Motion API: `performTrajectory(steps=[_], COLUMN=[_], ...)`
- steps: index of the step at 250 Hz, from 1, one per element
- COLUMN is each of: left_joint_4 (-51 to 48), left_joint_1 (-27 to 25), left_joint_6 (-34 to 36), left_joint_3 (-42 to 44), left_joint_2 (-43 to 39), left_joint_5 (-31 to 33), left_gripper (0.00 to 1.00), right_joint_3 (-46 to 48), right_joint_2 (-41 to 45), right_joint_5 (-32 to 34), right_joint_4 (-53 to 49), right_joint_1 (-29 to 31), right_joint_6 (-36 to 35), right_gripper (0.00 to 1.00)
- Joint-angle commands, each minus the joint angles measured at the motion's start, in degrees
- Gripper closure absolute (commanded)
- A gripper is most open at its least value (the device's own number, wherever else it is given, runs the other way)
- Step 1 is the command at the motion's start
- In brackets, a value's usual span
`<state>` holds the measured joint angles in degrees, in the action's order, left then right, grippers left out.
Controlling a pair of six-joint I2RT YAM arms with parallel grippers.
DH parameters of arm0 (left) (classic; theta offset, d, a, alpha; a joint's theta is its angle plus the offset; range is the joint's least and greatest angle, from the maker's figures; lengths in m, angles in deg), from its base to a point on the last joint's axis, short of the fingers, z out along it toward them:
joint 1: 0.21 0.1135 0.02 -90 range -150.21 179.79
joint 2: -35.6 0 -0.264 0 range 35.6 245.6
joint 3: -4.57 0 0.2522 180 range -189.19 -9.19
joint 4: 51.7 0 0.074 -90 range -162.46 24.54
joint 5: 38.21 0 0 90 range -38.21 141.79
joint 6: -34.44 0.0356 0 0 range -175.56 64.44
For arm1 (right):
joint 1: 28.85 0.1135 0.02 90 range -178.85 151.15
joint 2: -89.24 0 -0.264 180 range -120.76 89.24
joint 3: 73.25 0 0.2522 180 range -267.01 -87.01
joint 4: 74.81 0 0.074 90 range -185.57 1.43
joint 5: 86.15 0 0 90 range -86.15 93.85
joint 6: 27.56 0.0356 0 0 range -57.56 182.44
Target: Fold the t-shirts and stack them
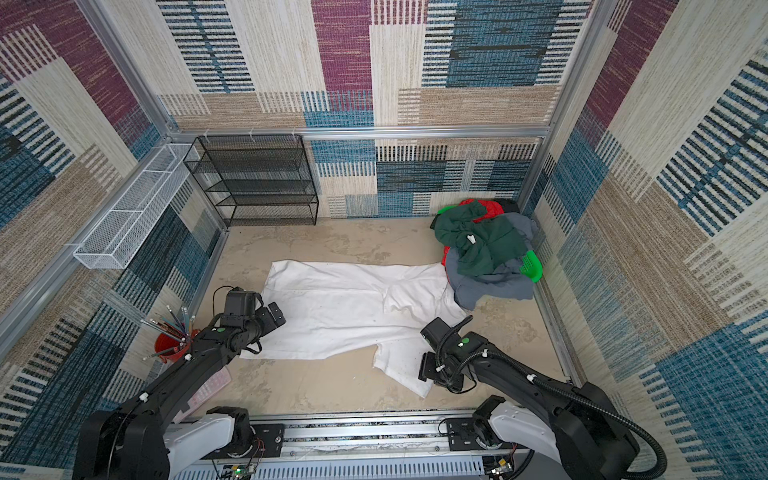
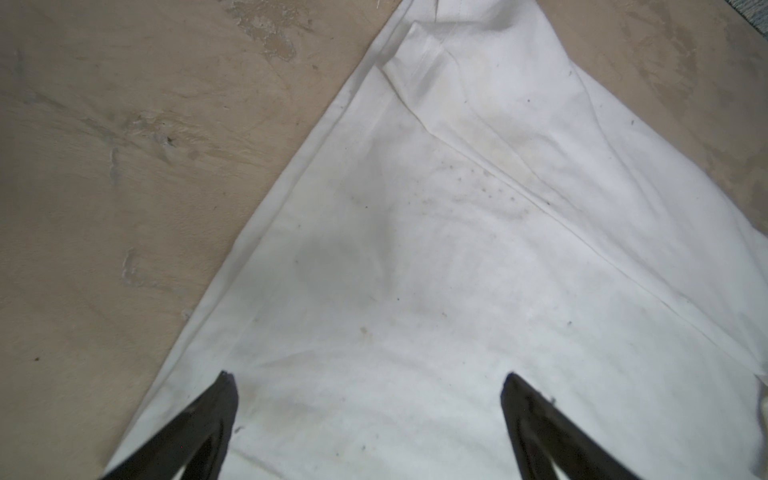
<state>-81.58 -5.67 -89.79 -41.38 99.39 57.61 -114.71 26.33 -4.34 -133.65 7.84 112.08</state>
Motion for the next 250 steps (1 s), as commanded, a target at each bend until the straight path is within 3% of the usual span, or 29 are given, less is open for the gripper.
performTrajectory(steps=[1, 31, 58, 84, 168, 219, 250], left_joint_4=[1.5, 1.8, 1.9, 1.4, -2.3, -3.4, -4.3], left_joint_1=[0.4, 0.4, 0.5, 0.5, 0.4, 0.4, 0.4], left_joint_6=[0.9, 0.8, 1.0, 1.4, -1.3, -1.8, -1.7], left_joint_3=[0.2, 0.7, 1.3, 1.3, 2.5, 4.7, 3.8], left_joint_2=[-0.4, -1.3, -1.6, -1.7, -6.4, -10.6, -9.4], left_joint_5=[-1.4, -1.8, -1.9, -2.2, -5.5, -0.3, -2.0], left_gripper=[0.0, 0.0, 0.0, 0.0, 0.0, 0.0, 0.0], right_joint_3=[2.9, 2.6, 1.2, -1.6, -8.3, -11.0, -13.9], right_joint_2=[-2.3, -2.4, -1.6, -0.7, 6.7, 9.6, 9.7], right_joint_5=[-1.6, -1.3, -2.0, -0.7, 0.9, 1.3, 3.2], right_joint_4=[7.4, 8.5, 9.4, 6.8, 1.0, 0.2, -1.8], right_joint_1=[0.2, 0.2, 0.2, 0.2, 0.2, 0.2, 0.1], right_joint_6=[0.0, -0.7, -2.4, -4.3, -4.4, -4.0, -4.9], right_gripper=[0.47, 0.67, 0.76, 1.0, 1.0, 1.0, 1.0])
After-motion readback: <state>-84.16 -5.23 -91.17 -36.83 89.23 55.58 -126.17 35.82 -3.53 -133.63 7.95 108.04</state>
